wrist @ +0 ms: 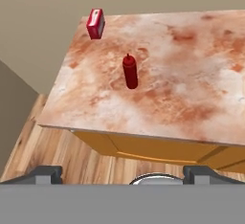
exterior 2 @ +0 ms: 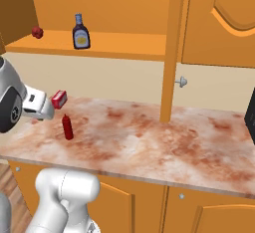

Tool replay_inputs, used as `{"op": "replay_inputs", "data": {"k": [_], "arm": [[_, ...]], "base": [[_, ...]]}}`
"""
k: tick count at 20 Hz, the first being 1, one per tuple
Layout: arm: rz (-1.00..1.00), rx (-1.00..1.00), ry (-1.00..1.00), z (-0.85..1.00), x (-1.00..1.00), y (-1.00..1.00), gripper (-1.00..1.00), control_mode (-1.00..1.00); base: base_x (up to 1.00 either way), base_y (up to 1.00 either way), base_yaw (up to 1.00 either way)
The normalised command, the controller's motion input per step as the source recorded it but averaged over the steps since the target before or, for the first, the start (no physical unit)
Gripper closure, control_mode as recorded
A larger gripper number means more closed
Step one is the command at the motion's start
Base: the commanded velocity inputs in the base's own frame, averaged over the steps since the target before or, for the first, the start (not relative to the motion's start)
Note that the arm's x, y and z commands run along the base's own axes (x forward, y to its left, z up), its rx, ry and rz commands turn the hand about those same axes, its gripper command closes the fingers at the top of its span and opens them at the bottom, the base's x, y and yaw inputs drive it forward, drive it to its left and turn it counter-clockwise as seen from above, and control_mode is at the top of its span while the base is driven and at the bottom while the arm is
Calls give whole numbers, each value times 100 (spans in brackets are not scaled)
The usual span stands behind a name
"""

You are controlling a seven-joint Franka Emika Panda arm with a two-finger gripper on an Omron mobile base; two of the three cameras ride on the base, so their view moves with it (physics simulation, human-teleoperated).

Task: Pick the condiment bottle and ketchup from the counter and place them in the cabinet.

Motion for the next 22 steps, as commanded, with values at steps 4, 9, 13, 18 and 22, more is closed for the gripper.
{"op": "replay_inputs", "data": {"k": [4, 9, 13, 18, 22], "arm": [[0, -5, 0, -29, 15, 0, -100, -100], [0, -6, -2, -36, 7, 0, -100, -100], [0, -3, -1, -28, 17, 0, -100, -100], [0, 0, 0, -17, 22, 0, -100, -100], [0, 0, 0, -16, 27, 0, -100, -100]], "base": [[0, 0, 0], [0, 0, 0], [0, 0, 0], [0, 0, 0], [0, 0, 0]]}}
